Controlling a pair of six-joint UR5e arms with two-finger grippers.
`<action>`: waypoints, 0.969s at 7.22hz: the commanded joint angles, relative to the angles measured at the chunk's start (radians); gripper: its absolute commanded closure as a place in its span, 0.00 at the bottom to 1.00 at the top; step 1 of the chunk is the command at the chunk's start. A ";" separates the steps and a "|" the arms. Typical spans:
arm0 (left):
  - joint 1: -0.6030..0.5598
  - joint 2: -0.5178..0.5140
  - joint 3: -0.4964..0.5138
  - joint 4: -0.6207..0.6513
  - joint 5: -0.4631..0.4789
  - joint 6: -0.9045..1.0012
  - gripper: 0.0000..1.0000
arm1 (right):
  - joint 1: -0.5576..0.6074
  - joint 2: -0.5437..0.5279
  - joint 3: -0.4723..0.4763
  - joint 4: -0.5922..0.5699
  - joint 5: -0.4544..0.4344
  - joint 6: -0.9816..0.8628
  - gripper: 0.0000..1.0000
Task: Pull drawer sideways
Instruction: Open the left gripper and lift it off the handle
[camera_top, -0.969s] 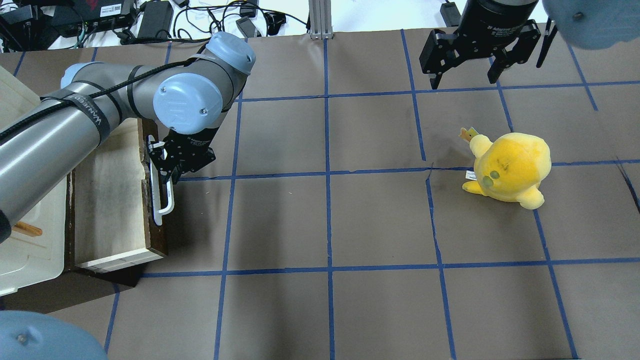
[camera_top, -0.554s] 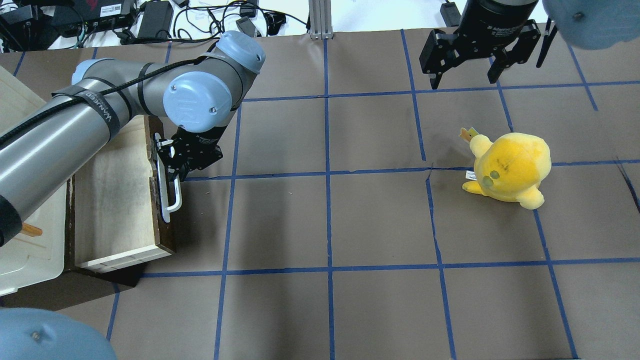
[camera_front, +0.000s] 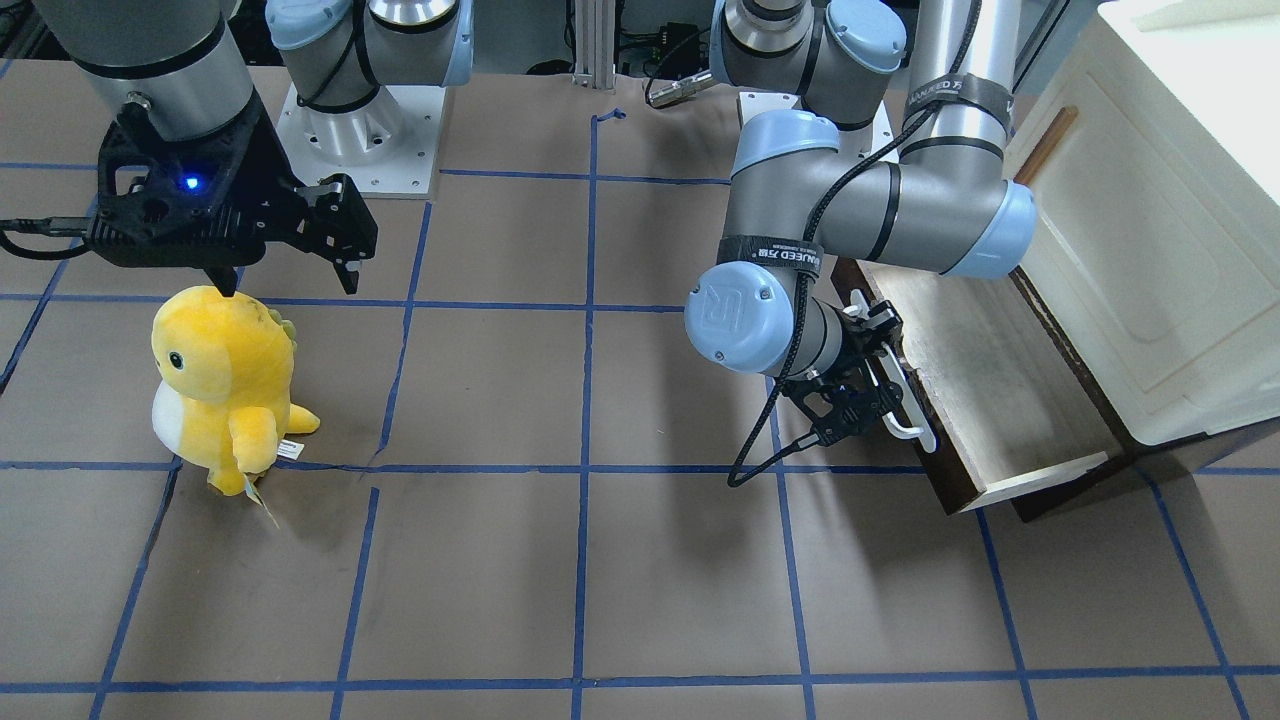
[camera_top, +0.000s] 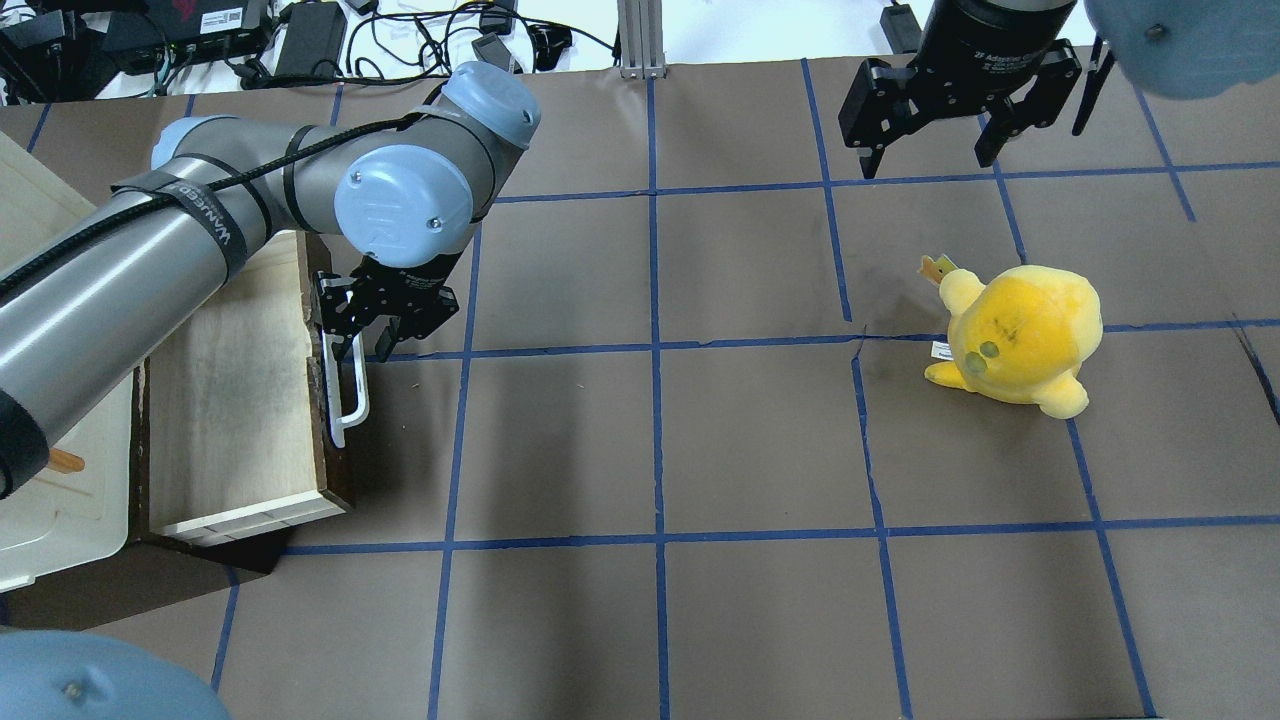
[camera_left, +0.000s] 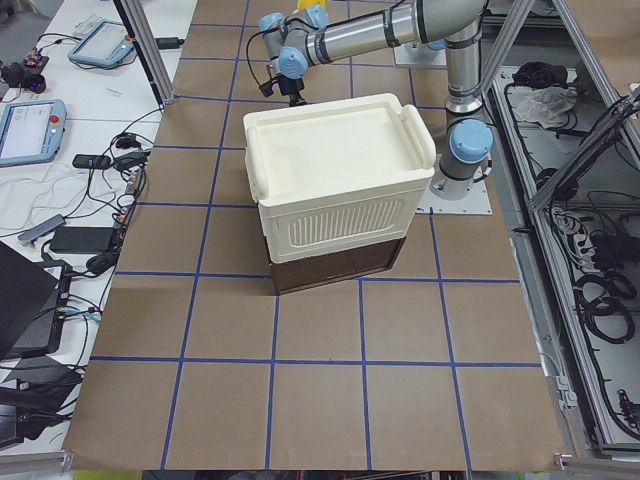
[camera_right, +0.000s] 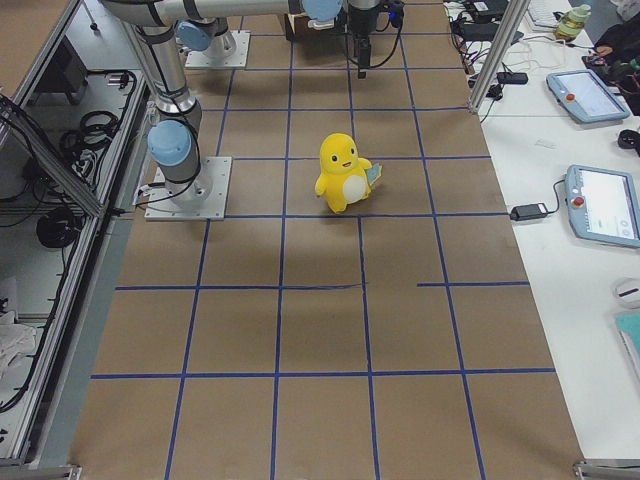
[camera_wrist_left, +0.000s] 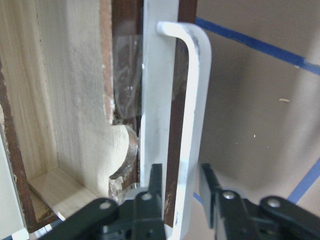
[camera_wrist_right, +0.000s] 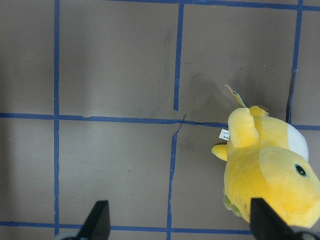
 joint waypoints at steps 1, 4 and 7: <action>-0.005 0.030 0.008 0.002 -0.004 0.020 0.00 | 0.000 0.000 0.000 0.000 0.001 0.001 0.00; 0.011 0.122 0.133 0.008 -0.214 0.137 0.00 | 0.000 0.000 0.000 0.000 -0.001 0.001 0.00; 0.076 0.176 0.176 0.087 -0.406 0.358 0.00 | 0.000 0.000 0.000 0.000 0.001 0.001 0.00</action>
